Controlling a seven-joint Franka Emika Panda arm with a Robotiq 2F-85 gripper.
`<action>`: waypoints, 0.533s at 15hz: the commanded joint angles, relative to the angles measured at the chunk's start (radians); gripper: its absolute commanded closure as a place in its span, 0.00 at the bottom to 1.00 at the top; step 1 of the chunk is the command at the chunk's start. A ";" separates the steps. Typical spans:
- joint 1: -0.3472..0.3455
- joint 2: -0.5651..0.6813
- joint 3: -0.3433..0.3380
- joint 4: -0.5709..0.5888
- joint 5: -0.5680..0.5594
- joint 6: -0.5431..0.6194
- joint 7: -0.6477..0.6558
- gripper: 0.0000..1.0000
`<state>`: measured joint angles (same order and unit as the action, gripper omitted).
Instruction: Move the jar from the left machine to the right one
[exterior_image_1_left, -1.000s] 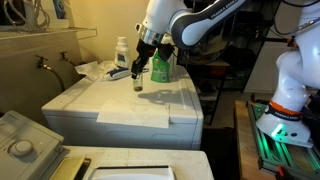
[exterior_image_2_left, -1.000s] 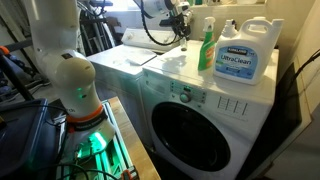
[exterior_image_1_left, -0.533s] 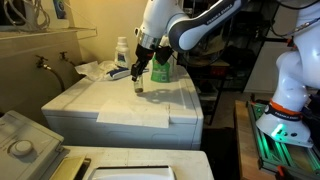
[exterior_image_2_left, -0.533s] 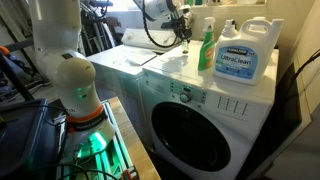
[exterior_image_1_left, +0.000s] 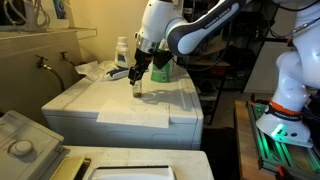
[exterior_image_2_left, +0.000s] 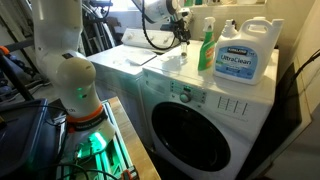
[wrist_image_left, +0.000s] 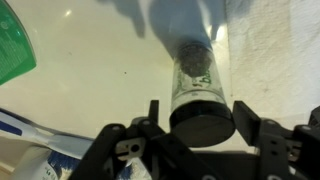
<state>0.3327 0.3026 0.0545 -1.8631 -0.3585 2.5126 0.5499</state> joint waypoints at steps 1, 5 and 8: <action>0.011 -0.099 -0.006 -0.033 -0.012 -0.072 0.032 0.00; 0.032 -0.289 -0.001 -0.120 -0.182 -0.061 0.221 0.00; -0.019 -0.256 0.062 -0.052 -0.242 -0.049 0.235 0.00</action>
